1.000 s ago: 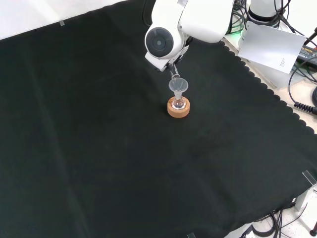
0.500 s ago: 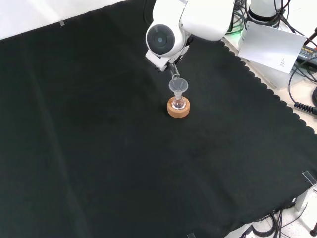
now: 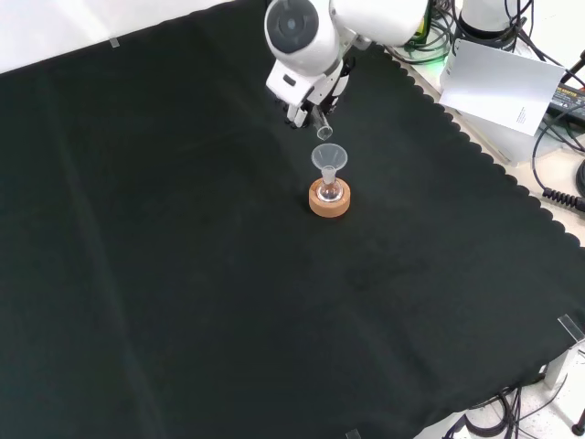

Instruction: Pour the water from the graduated cylinder into the round-bottom flask.

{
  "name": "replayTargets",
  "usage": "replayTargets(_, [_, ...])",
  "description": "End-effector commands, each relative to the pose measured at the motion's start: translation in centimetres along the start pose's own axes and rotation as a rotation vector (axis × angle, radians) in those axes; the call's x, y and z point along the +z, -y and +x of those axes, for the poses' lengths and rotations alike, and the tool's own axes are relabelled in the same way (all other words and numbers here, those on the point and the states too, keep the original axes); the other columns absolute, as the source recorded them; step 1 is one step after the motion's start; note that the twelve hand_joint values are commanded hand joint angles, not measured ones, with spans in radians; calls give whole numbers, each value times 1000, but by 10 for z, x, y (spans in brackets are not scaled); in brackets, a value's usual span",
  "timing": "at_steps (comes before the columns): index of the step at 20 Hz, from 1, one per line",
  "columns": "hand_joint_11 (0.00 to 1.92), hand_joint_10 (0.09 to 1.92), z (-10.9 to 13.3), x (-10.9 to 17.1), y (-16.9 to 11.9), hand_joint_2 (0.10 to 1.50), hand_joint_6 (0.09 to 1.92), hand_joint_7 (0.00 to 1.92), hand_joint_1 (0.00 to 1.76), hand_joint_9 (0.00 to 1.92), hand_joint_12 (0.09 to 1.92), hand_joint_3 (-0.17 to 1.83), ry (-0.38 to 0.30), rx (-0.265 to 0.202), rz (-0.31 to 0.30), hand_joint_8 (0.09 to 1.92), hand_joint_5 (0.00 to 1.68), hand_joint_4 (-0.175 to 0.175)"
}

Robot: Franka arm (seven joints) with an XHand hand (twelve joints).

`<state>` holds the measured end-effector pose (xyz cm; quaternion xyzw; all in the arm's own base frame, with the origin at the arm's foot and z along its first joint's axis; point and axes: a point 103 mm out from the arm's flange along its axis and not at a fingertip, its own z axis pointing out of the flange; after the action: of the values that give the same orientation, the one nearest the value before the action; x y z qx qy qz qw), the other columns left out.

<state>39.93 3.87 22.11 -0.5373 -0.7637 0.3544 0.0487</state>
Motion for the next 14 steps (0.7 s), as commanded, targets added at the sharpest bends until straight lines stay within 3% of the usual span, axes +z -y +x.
replayTargets(1, [1268,87,-11,5,2,1090,946,1049,1271,1471,694,2,-147,-47,-94,924,1017,-175])
replayTargets(14, [1262,87,-28,8,-29,1093,957,1042,1269,1468,696,2,-330,-149,-241,934,1011,-175])
